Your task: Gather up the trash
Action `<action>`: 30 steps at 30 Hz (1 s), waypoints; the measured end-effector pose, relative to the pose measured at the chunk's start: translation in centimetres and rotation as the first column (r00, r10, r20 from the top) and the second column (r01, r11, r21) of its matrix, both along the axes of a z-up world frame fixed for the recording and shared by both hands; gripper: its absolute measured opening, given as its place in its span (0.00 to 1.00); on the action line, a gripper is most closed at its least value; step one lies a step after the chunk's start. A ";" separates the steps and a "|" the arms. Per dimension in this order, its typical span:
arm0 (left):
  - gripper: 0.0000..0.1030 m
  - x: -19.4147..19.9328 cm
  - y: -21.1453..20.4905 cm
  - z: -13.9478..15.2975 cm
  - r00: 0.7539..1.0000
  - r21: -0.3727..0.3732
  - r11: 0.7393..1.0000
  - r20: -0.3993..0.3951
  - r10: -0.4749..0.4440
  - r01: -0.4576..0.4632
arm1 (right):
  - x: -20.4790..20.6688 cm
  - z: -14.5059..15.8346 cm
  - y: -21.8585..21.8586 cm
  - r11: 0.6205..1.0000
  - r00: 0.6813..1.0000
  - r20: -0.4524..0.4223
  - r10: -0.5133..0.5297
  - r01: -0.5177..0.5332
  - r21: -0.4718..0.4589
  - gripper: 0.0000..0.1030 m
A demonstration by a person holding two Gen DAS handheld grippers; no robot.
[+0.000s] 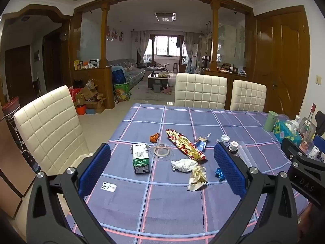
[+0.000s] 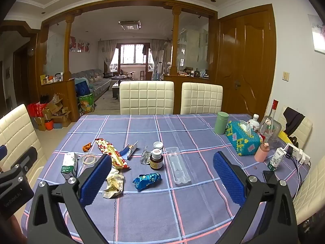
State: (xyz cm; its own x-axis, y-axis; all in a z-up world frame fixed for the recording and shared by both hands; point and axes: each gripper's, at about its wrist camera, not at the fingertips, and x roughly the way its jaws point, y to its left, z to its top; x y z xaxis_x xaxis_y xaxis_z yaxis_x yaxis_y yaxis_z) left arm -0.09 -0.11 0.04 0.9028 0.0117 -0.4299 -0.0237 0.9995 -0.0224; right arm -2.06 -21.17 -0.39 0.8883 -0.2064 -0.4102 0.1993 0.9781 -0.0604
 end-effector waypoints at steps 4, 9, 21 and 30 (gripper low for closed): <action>0.97 -0.1 0.0 0.0 1.000 -0.003 1.000 0.005 0.001 -0.001 | 0.0 0.0 -0.1 1.000 1.000 0.000 0.001 -0.001 0.004 0.94; 0.97 -0.2 -0.3 0.1 1.000 -0.001 1.000 0.003 0.002 -0.002 | 0.0 0.0 -0.1 1.000 1.000 0.001 0.002 -0.002 0.004 0.94; 0.97 -0.1 0.0 -0.1 1.000 -0.012 1.000 0.009 -0.002 0.002 | 0.0 -0.1 -0.2 1.000 1.000 -0.002 0.004 -0.004 0.007 0.94; 0.97 -0.1 0.0 -0.2 1.000 -0.010 1.000 0.011 0.001 -0.001 | 0.0 -0.1 -0.2 1.000 1.000 -0.002 0.003 -0.003 0.007 0.94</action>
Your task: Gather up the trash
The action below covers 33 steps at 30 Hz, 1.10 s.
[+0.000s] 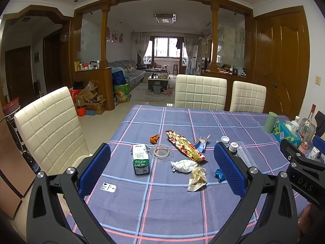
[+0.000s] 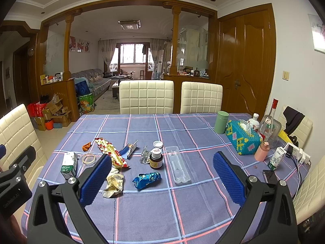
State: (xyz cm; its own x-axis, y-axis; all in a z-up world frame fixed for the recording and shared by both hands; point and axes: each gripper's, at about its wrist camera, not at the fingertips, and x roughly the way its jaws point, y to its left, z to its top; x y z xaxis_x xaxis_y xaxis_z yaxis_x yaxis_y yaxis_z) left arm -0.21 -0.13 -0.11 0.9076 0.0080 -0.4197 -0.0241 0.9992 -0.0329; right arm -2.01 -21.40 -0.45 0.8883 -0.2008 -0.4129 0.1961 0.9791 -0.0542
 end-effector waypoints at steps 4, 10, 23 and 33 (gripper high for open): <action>0.97 -0.1 0.3 0.4 1.000 0.000 1.000 0.000 -0.001 0.001 | 0.0 0.0 0.1 1.000 1.000 -0.001 0.001 -0.001 0.001 0.94; 0.97 -0.1 0.2 0.4 1.000 0.000 1.000 0.001 -0.001 0.001 | 0.0 -0.3 -0.1 1.000 1.000 -0.002 0.002 -0.002 0.001 0.94; 0.97 -0.1 0.2 0.4 1.000 0.001 1.000 0.001 -0.001 0.001 | 0.1 -0.1 -0.1 1.000 1.000 -0.001 0.000 0.000 -0.001 0.94; 0.97 -0.1 0.2 0.4 1.000 0.001 1.000 0.002 0.000 0.000 | 0.1 0.1 0.3 1.000 1.000 -0.002 0.000 0.000 -0.002 0.94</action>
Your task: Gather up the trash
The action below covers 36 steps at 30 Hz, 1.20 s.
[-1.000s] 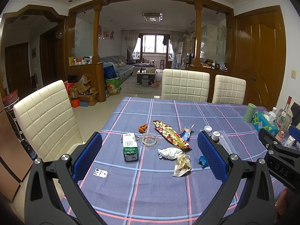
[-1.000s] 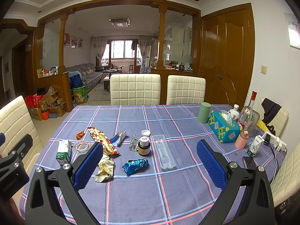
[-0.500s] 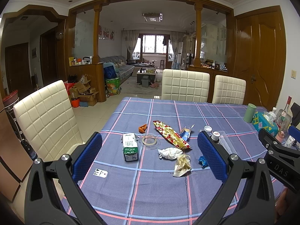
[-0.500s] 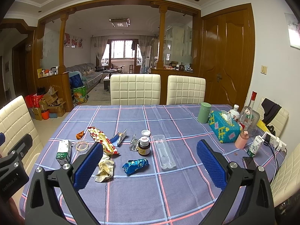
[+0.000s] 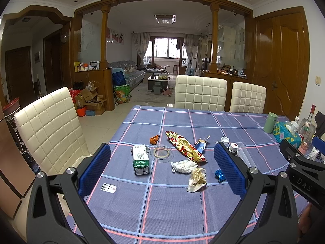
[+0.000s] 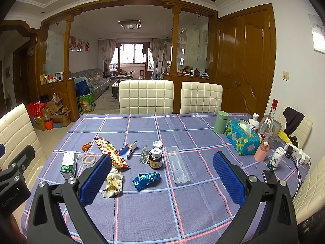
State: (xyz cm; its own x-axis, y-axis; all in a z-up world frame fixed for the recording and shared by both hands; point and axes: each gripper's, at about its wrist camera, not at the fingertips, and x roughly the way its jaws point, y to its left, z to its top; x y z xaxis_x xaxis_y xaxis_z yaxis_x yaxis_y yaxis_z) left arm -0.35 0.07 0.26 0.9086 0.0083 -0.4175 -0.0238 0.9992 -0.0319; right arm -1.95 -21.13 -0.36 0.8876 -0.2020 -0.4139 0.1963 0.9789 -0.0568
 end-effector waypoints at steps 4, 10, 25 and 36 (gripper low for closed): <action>0.97 0.0 -0.1 0.2 1.000 0.000 1.000 0.001 0.000 0.000 | 0.0 0.0 -0.1 1.000 1.000 0.000 0.000 0.000 0.000 0.94; 0.97 0.0 -0.1 0.2 1.000 0.000 1.000 0.001 0.001 -0.001 | 0.0 0.0 -0.1 1.000 1.000 0.000 -0.001 0.001 0.000 0.94; 0.97 0.0 -0.1 0.3 1.000 0.001 1.000 0.001 0.001 -0.001 | 0.0 0.0 -0.1 1.000 1.000 -0.001 -0.001 0.001 0.000 0.94; 0.97 0.0 -0.1 0.3 1.000 -0.002 1.000 -0.003 0.000 0.000 | 0.0 -0.1 -0.1 1.000 1.000 -0.002 -0.001 0.001 0.001 0.94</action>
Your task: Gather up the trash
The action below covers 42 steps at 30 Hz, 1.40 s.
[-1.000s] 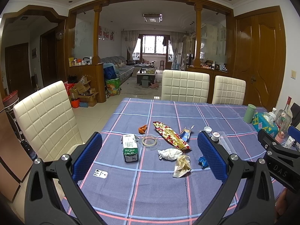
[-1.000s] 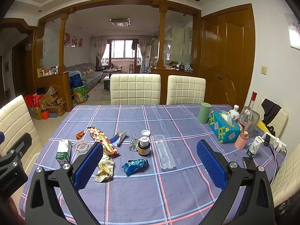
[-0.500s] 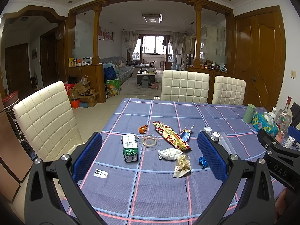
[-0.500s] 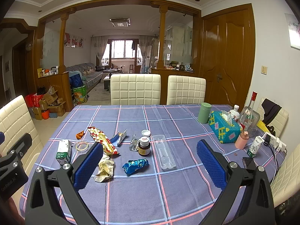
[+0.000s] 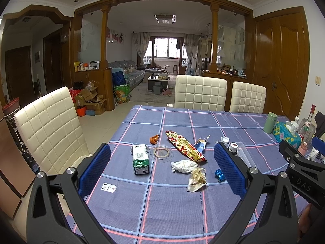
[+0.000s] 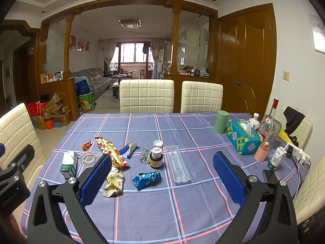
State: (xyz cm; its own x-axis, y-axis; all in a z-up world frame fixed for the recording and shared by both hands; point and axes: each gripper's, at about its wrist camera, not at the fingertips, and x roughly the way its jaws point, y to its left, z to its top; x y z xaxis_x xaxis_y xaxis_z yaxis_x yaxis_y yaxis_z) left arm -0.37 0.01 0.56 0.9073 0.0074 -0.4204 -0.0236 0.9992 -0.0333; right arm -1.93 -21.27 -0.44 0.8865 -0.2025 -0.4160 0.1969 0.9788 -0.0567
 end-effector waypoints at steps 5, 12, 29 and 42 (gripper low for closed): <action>0.97 0.3 -0.2 -0.3 1.000 0.000 1.000 -0.010 -0.001 0.001 | 0.2 -0.2 0.3 1.000 1.000 -0.012 0.004 -0.004 0.005 0.94; 0.97 3.0 0.1 -2.9 0.998 0.009 1.000 -0.066 0.009 -0.008 | 2.6 -2.6 0.0 0.999 0.997 -0.073 0.030 -0.028 0.019 0.94; 0.94 15.0 6.1 -16.8 0.920 0.001 0.993 -0.376 0.113 -0.121 | 13.7 -16.1 -0.9 0.998 0.926 -0.372 0.057 -0.050 0.028 0.94; 0.64 23.8 6.4 -20.5 0.834 0.051 0.995 -0.543 0.100 -0.086 | 19.7 -19.0 -0.5 1.000 0.893 -0.450 -0.013 0.018 0.006 0.94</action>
State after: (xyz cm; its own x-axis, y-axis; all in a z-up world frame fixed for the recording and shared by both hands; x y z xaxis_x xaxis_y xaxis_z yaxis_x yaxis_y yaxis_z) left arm 23.44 6.38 -19.96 0.5266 0.0963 -0.8447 -0.1237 0.9917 0.0359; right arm 17.73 -21.78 -19.42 0.6011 -0.2085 -0.7715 0.1679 0.9768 -0.1331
